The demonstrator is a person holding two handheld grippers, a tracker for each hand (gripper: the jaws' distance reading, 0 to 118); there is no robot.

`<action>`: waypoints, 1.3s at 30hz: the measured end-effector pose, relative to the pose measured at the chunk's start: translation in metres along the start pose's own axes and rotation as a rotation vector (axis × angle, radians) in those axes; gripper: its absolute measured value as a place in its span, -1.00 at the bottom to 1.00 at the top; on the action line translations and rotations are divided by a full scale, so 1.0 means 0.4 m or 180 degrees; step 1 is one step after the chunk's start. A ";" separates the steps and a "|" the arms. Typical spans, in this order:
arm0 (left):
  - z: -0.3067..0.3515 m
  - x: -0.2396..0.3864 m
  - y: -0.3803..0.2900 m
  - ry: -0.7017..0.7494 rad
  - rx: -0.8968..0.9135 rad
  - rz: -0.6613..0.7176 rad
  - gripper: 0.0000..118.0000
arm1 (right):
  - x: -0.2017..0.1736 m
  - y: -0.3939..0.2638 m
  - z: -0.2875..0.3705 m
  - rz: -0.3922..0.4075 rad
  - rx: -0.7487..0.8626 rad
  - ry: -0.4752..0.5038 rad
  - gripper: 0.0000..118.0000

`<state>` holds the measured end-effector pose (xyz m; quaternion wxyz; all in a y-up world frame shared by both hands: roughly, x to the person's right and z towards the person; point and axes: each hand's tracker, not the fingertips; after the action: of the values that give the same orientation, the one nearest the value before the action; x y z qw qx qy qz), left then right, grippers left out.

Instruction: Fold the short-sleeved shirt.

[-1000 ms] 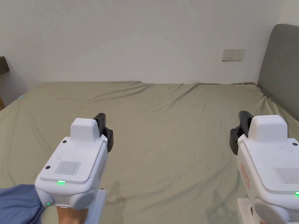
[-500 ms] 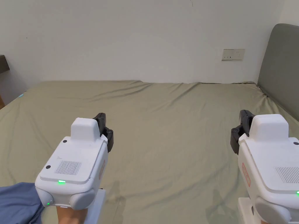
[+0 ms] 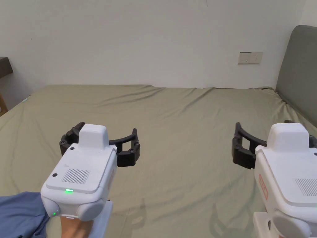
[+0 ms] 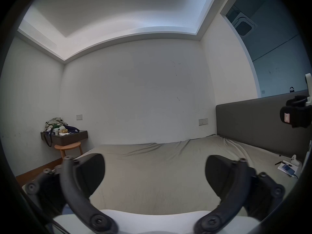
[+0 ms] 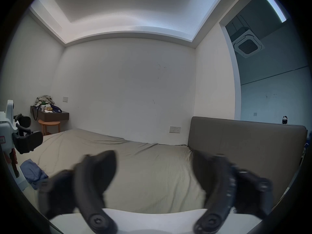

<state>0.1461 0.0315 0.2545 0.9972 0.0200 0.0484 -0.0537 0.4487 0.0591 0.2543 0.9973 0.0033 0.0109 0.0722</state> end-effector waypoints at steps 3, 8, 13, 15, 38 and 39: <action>0.004 -0.003 -0.001 0.0021 0.0038 0.0011 0.99 | -0.005 -0.004 0.003 0.0018 0.0032 -0.0064 1.00; 0.009 -0.004 0.000 0.0024 0.0067 0.0027 1.00 | -0.006 -0.005 0.004 0.0020 0.0022 -0.0062 1.00; 0.011 -0.003 -0.001 0.0041 0.0083 -0.0013 1.00 | -0.006 -0.007 0.004 0.0010 0.0009 -0.0046 1.00; 0.011 -0.002 0.000 0.0036 0.0079 -0.0014 1.00 | -0.007 -0.008 0.004 0.0017 0.0010 -0.0046 1.00; 0.013 -0.006 0.001 0.0085 0.0134 -0.0026 1.00 | -0.013 -0.009 0.010 0.0023 0.0017 -0.0025 1.00; 0.013 -0.006 0.000 0.0089 0.0140 -0.0027 1.00 | -0.013 -0.009 0.010 0.0024 0.0017 -0.0025 1.00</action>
<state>0.1443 0.0316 0.2601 0.9955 0.0425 0.0612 -0.0587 0.4441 0.0548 0.2585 0.9971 0.0063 0.0072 0.0758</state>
